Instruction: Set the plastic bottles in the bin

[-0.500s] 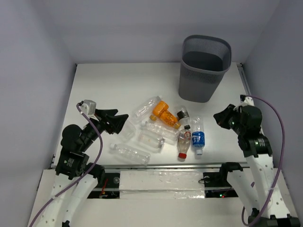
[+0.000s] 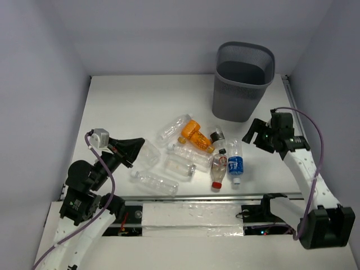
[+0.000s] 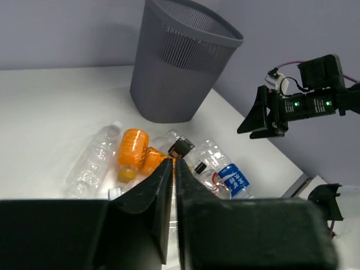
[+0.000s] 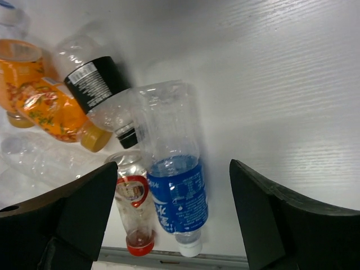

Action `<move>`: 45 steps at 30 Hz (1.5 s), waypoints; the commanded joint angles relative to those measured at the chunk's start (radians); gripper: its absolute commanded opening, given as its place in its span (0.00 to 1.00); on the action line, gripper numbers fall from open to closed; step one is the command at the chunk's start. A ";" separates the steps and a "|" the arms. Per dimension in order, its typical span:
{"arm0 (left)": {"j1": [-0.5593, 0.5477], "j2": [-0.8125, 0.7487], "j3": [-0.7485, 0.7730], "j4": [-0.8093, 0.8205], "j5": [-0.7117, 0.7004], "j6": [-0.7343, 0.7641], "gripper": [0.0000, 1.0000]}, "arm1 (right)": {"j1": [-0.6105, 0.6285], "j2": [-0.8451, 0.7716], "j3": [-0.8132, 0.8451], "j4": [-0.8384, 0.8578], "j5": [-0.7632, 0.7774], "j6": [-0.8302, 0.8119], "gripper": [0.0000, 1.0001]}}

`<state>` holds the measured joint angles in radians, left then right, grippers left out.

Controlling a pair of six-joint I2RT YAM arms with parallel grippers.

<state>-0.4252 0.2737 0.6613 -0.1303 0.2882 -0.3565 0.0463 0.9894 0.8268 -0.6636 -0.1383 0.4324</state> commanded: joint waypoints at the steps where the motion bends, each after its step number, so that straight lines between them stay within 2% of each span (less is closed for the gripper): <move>1: -0.020 -0.014 0.003 0.000 -0.067 -0.006 0.09 | -0.005 0.098 0.067 -0.002 0.006 -0.029 0.86; 3: -0.040 -0.019 0.003 -0.003 -0.072 -0.007 0.23 | -0.005 0.146 0.083 0.001 0.000 -0.030 0.87; 9: -0.049 -0.048 0.001 -0.008 -0.086 -0.007 0.36 | 0.059 0.281 0.107 0.009 0.012 -0.040 0.89; 19: -0.067 -0.056 0.001 -0.009 -0.093 -0.007 0.38 | 0.193 0.437 0.135 -0.004 0.042 -0.034 0.87; 24: -0.067 -0.057 0.001 -0.011 -0.095 -0.007 0.38 | 0.193 0.508 0.152 -0.019 0.094 -0.021 0.82; 28: -0.067 -0.056 0.003 -0.014 -0.096 -0.007 0.38 | 0.193 0.538 0.160 -0.024 0.114 0.000 0.71; 31: -0.067 -0.053 0.003 -0.014 -0.096 -0.006 0.37 | 0.193 0.517 0.160 -0.030 0.135 0.005 0.58; 33: -0.067 -0.051 0.003 -0.014 -0.098 -0.006 0.37 | 0.193 0.467 0.161 -0.037 0.192 0.008 0.57; 35: -0.067 -0.047 0.003 -0.015 -0.100 -0.006 0.37 | 0.193 0.421 0.184 -0.069 0.222 0.012 0.51; 38: -0.067 -0.039 0.003 -0.015 -0.103 -0.006 0.37 | 0.193 0.293 0.238 -0.120 0.233 0.026 0.51; 41: -0.067 -0.030 0.003 -0.015 -0.103 -0.007 0.38 | 0.193 0.163 0.375 -0.136 0.200 0.046 0.51; 45: -0.067 0.005 0.003 -0.017 -0.103 -0.007 0.38 | 0.193 0.115 0.624 -0.042 0.106 0.072 0.50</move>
<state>-0.4889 0.2447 0.6613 -0.1768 0.1917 -0.3607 0.2371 1.1473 1.2842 -0.7902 0.0246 0.4709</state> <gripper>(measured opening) 0.378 0.630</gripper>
